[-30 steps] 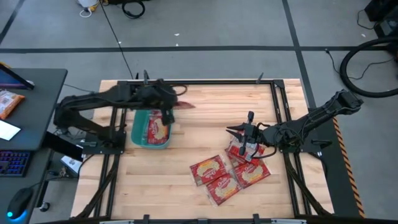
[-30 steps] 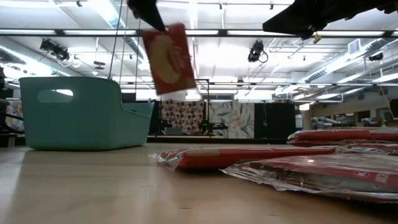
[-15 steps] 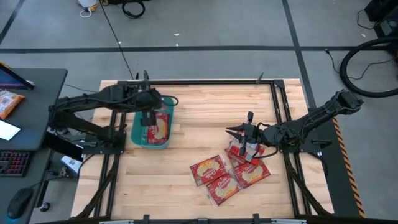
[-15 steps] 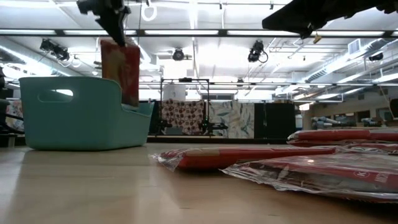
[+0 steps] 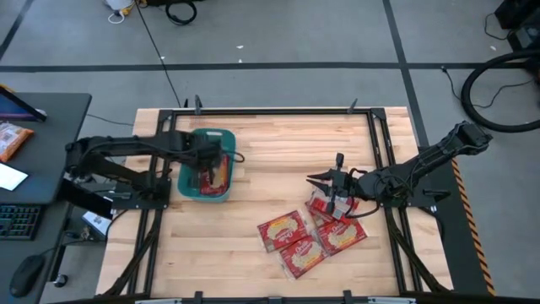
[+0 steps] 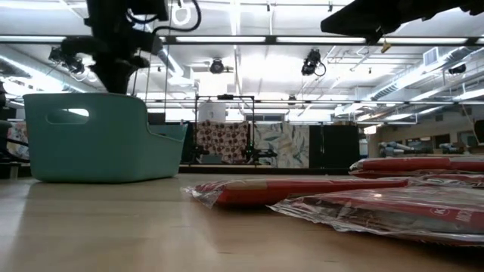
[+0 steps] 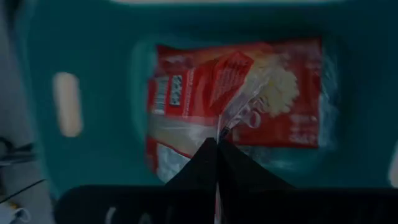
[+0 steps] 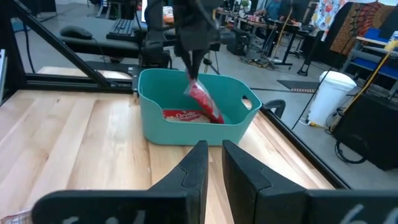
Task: Sort popcorn bags into baskets
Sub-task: Put the red popcorn bag into the green bin
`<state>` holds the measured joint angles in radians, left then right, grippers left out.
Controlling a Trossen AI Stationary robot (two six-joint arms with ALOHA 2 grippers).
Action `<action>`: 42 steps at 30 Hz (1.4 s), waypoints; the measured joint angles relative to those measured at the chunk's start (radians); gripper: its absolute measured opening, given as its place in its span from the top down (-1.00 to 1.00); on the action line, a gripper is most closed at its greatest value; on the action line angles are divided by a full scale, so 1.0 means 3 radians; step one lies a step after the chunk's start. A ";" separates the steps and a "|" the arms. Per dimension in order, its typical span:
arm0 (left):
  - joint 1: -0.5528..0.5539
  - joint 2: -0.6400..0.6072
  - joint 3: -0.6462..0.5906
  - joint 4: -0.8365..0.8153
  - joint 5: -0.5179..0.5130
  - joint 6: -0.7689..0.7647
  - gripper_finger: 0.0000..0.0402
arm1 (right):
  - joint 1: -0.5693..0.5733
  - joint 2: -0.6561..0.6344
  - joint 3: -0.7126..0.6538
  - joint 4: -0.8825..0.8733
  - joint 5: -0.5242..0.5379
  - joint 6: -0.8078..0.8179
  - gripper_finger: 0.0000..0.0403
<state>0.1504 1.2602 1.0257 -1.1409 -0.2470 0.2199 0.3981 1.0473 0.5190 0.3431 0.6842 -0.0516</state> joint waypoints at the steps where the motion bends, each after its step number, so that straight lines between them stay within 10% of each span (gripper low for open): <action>1: -0.0021 0.0000 -0.0040 -0.0005 0.0043 -0.0001 0.95 | 0.0001 0.0000 0.0000 0.0000 0.0000 0.0009 0.74; 15: -0.0529 0.0000 -0.0089 -0.0017 0.0115 -0.1127 0.26 | 0.0001 0.0000 0.0000 0.0026 0.0006 -0.0004 0.74; 42: -0.2344 -0.0032 -0.0554 0.1450 -0.0910 -0.2079 0.29 | -0.0381 0.0669 0.0031 0.0318 -0.0492 0.0251 0.74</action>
<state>-0.5529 1.2505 0.8596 -0.7060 -0.5201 -0.4037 0.2836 1.2480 0.5283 0.4387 0.5366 0.0236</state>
